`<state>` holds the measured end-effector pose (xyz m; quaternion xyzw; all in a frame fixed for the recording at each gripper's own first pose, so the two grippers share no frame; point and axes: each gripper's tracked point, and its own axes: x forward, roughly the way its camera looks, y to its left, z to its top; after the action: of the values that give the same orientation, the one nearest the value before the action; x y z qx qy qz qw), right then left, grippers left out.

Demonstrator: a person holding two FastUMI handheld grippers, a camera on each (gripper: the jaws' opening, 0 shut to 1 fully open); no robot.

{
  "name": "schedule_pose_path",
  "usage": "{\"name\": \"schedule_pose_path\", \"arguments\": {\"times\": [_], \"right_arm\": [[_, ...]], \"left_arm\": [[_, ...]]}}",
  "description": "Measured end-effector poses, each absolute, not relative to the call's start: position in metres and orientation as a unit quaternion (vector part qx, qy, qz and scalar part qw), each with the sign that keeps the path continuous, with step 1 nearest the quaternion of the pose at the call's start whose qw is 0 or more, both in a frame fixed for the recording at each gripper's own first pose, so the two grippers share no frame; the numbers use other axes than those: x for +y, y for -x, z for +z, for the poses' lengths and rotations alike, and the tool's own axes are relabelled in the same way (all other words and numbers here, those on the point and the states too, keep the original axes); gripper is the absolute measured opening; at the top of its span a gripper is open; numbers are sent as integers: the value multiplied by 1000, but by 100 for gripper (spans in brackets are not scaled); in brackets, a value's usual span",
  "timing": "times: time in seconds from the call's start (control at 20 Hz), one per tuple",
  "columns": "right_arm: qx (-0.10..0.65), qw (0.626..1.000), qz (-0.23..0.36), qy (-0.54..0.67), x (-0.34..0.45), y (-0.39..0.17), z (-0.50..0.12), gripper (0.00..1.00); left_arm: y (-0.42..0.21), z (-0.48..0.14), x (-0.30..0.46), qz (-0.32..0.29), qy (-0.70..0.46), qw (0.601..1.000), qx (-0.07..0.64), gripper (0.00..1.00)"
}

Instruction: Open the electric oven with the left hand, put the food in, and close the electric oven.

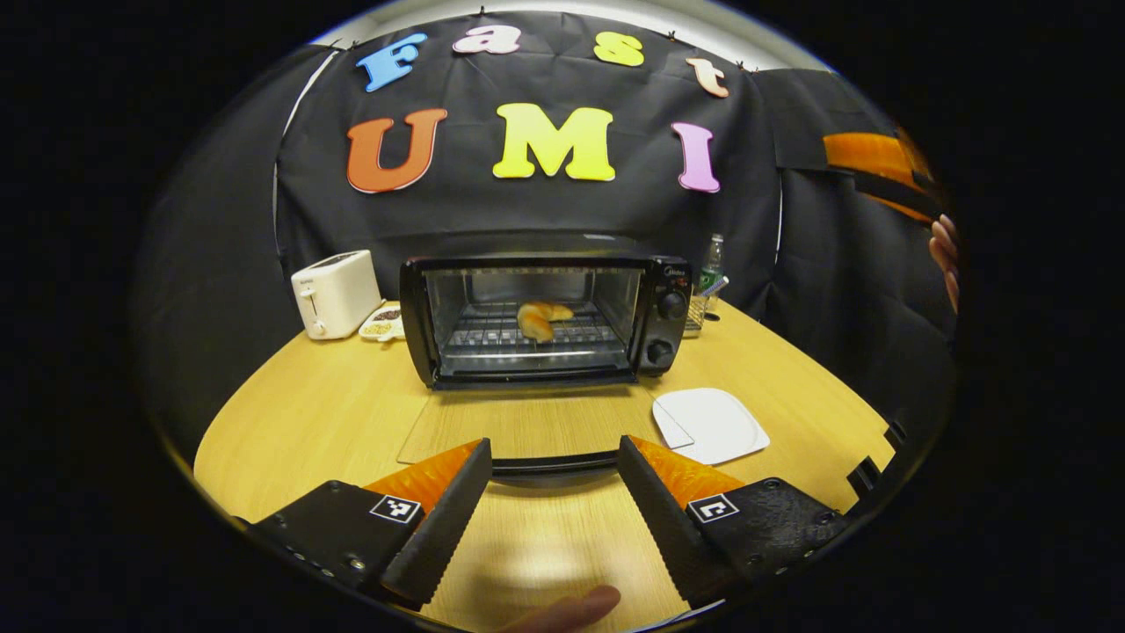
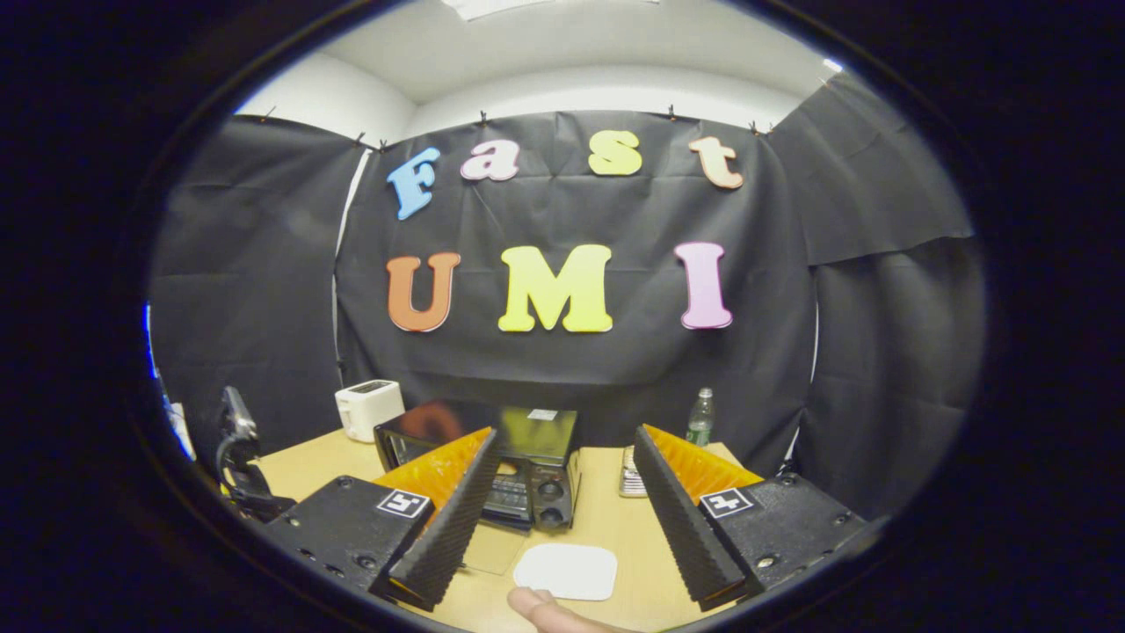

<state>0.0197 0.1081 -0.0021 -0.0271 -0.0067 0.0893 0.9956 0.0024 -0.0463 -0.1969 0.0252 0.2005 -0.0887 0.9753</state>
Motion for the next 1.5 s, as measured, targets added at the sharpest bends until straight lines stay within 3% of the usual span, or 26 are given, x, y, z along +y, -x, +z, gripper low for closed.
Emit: {"name": "schedule_pose_path", "arguments": {"times": [0.65,1.05,1.5], "right_arm": [[-6,999,46,8,52,-13,-18,96],[11,998,61,-6,55,-19,-31,96],[-4,998,64,5,55,-13,-20,96]], "left_arm": [[-26,-255,-60,-88,-47,952,288,95],[-23,-266,-55,-68,-28,946,317,94],[-31,-232,-60,-55,-28,957,283,93]]}}
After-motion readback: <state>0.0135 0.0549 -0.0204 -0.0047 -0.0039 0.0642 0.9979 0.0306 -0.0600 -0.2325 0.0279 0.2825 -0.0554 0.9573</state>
